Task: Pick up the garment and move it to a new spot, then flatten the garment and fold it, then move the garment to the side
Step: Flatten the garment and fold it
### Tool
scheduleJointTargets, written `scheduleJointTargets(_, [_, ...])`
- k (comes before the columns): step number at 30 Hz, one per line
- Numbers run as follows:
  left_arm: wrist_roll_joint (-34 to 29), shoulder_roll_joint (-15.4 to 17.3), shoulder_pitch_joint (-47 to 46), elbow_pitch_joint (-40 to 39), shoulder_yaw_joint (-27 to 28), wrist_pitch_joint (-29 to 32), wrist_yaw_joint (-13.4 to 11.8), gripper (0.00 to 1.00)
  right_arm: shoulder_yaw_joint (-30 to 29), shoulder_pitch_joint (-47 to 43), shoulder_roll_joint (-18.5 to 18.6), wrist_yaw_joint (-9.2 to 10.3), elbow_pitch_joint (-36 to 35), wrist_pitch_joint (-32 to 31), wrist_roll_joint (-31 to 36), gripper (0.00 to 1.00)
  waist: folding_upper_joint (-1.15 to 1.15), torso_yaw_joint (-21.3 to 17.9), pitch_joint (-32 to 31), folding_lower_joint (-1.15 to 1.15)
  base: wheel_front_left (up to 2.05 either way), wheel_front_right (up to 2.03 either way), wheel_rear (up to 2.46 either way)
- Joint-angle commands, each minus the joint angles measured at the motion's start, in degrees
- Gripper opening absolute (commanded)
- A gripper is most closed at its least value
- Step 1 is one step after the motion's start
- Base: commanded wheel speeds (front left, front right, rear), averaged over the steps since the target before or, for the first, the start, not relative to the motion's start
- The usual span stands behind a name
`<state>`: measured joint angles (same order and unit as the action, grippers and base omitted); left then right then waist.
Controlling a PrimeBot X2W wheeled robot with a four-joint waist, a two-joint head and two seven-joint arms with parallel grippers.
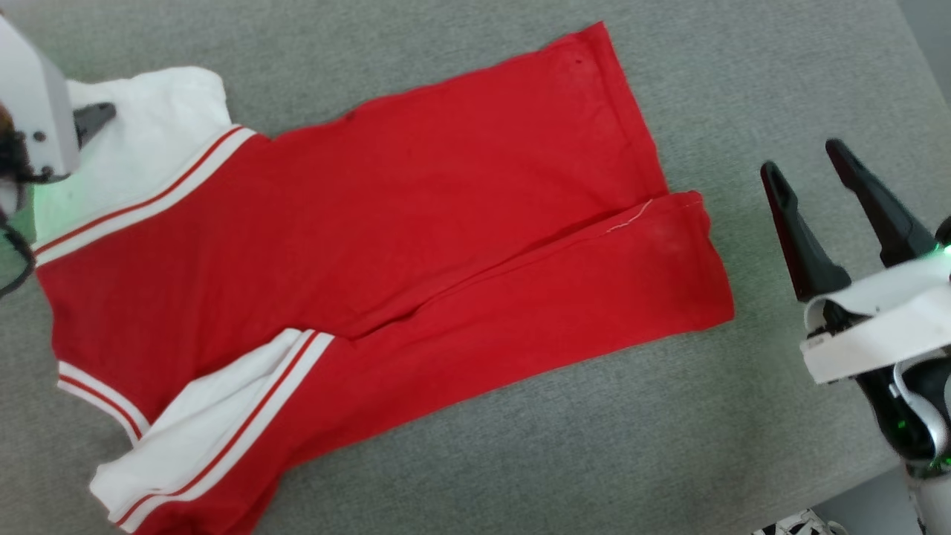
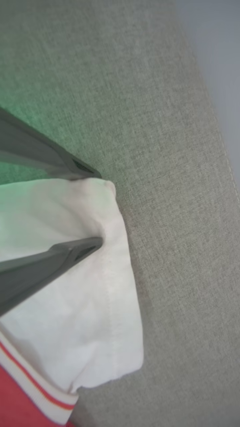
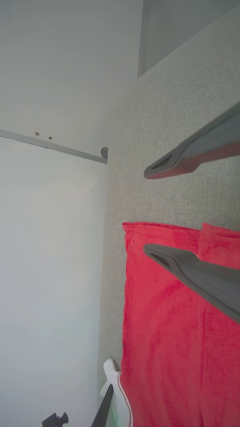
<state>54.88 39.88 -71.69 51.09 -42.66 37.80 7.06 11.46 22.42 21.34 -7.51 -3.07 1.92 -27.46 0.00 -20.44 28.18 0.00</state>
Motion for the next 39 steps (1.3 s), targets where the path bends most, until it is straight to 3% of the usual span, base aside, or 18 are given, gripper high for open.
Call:
scheduleJointTargets(1, [0.89,-1.87,1.98,0.56,-1.3,1.41,0.42,0.0,1.03,2.26,0.8,0.04,-0.3,-1.02,-1.11,1.0,0.0,0.93,0.64,0.0,0.0,0.0,0.0])
scheduleJointTargets(5, [1.16,-2.28,1.47,-0.2,-1.85,0.51,0.44,0.0,3.07,6.7,2.62,0.05,0.69,-4.57,-4.05,1.0,0.0,2.15,1.16,0.0,0.0,0.0,0.0])
scheduleJointTargets(11, [2.53,-4.03,0.35,-3.58,-4.08,-0.18,0.49,0.0,9.56,21.51,6.44,0.04,10.31,-18.21,-5.34,1.0,0.0,5.86,2.67,0.0,0.0,0.0,0.0])
scheduleJointTargets(17, [3.43,-6.09,-1.85,-6.05,-6.0,-1.72,0.51,0.0,14.67,36.6,4.3,0.04,23.67,-29.74,-10.35,1.0,0.0,9.91,5.01,0.0,0.0,0.0,0.0])
scheduleJointTargets(24, [3.97,-7.56,-2.9,-7.7,-9.05,-3.51,0.51,0.0,21.27,46.16,2.93,0.04,37.61,-39.05,-12.48,1.0,0.0,12.99,6.65,0.0,0.0,0.0,0.0])
scheduleJointTargets(36, [6.15,-8.3,-4.1,-8.56,-13.55,-5.01,0.5,0.0,25.89,48.27,4.94,0.07,47.96,-40.19,-16.06,1.0,0.0,14.47,7.55,0.0,0.0,0.0,0.0])
scheduleJointTargets(37, [6.42,-8.3,-4.26,-8.53,-13.83,-5.1,0.5,0.0,26.61,48.38,5.37,0.07,48.29,-40.14,-15.98,0.93,0.0,14.49,7.55,0.0,0.0,0.0,0.0])
scheduleJointTargets(38, [6.65,-8.28,-4.4,-8.47,-14.08,-5.18,0.5,0.0,27.25,48.31,5.72,0.07,48.39,-39.99,-16.03,0.52,0.0,14.5,7.53,0.0,0.0,0.0,0.0])
scheduleJointTargets(39, [6.93,-8.26,-4.53,-8.38,-14.23,-5.32,0.5,0.0,27.72,48.1,5.92,0.07,48.53,-39.82,-16.45,0.26,0.0,14.48,7.51,0.0,0.0,0.0,0.0])
